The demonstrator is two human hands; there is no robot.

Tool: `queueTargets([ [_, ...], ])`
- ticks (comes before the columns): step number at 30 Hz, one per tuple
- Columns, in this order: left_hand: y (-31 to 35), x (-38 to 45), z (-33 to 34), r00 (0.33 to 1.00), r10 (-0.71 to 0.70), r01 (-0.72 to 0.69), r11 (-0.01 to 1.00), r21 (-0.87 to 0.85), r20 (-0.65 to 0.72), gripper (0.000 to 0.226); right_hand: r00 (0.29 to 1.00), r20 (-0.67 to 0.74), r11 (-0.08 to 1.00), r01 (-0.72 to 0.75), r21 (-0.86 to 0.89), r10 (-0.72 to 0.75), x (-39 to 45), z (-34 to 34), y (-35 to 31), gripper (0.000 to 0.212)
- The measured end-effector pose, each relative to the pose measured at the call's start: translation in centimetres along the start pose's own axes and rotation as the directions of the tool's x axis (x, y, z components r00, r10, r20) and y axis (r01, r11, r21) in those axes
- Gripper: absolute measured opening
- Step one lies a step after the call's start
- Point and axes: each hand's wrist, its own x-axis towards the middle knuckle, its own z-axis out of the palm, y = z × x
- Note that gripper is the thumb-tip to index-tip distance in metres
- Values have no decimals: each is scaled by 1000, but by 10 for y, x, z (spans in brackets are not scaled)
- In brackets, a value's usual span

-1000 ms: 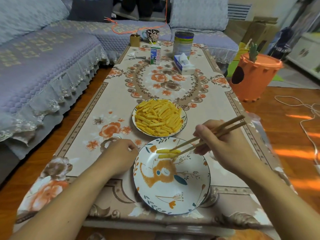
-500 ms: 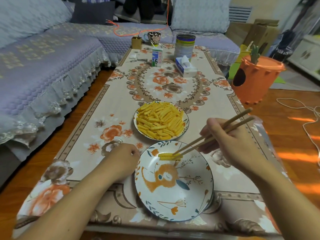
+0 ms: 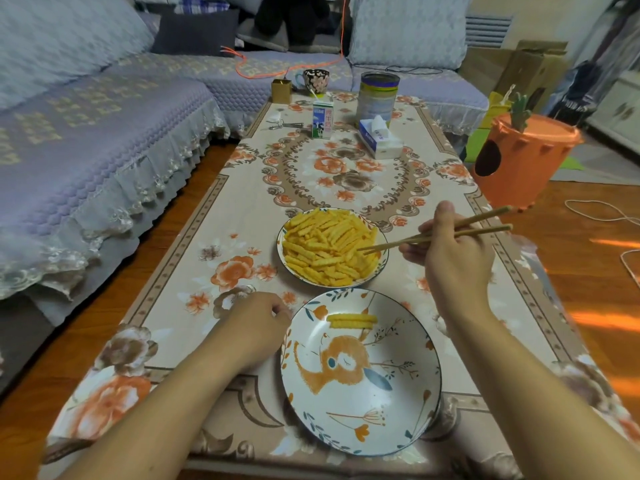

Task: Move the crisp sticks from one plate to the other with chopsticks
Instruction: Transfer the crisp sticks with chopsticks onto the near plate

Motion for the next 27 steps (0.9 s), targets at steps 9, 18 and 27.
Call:
queueTargets([
  [9, -5, 2, -1, 1000, -2, 2, 1000, 0, -5, 23, 997, -15, 998, -69, 11, 69, -2, 9, 4, 47],
  [18, -5, 5, 2, 999, 19, -18, 1000, 12, -37, 33, 984, -14, 970, -170, 173, 175, 8, -22, -8, 46],
  [27, -4, 3, 5, 999, 43, -42, 999, 28, -14, 30, 792, 611, 949, 179, -259, 17, -39, -59, -40, 42],
])
